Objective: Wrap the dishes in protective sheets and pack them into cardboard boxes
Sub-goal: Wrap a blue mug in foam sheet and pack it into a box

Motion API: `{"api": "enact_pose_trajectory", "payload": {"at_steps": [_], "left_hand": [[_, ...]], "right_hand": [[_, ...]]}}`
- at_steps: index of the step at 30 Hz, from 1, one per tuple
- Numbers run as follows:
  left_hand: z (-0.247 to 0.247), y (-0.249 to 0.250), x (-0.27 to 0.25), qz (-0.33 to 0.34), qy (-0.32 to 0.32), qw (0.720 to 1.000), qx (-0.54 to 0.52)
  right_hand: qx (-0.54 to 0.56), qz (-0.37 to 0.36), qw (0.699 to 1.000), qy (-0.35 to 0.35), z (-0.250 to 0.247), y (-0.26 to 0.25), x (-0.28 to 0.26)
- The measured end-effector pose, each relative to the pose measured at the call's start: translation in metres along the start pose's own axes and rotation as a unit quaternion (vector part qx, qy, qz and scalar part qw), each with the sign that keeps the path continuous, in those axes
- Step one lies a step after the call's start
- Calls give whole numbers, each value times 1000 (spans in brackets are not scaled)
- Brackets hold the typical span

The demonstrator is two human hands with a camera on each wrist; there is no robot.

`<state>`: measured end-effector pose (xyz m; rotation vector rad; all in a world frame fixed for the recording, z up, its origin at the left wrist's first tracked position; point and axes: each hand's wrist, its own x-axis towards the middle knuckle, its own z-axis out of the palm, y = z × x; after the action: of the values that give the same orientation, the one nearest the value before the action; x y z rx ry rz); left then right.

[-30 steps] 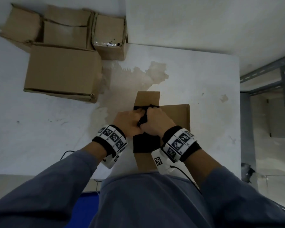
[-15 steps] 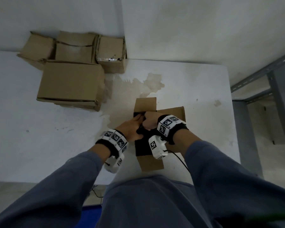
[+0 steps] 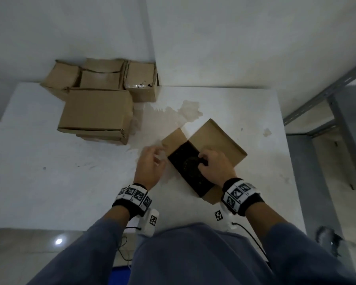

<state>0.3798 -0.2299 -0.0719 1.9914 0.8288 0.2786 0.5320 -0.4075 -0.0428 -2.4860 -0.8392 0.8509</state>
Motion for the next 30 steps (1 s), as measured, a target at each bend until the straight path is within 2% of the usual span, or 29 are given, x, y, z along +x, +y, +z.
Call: {"api": "enact_pose_trajectory", "payload": {"at_steps": [2,4,5,9,13,16,19,21,23,25,28,30], "left_hand": [[3,4,12,-61,16,997,-49],[10,9,26,-131,-12,986,-107],[14,10,31,-148,-25,981,-119],[28,18,31,-116,-12,993,-29],[33,21,9,-88,-6,992,91],[42,22,-12,-38,-29,985,164],[53,18,-32,64,-46,971,224],[56,14,-38,91,-66,964,241],[55,11,-38,87,-86,968,218],[53,9,-37,84,-113,969,201],[53,12,-39,91,-168,959,207],[57,16,-45,88,-186,956,208]], "right_hand": [[-37,13,999,-33,3,3,-11],[-106,7,993,-56,12,5,-22],[-136,-4,990,-44,17,6,-26],[-187,-49,981,26,31,13,-31],[-177,-43,983,15,28,17,-22],[-116,-59,991,31,18,25,-19],[-75,-49,981,173,10,40,-29],[-91,23,964,248,5,53,-39],[-50,122,961,245,1,65,-50],[61,172,958,220,-1,72,-58],[225,116,939,232,2,68,-65],[258,67,939,217,7,62,-63]]}}
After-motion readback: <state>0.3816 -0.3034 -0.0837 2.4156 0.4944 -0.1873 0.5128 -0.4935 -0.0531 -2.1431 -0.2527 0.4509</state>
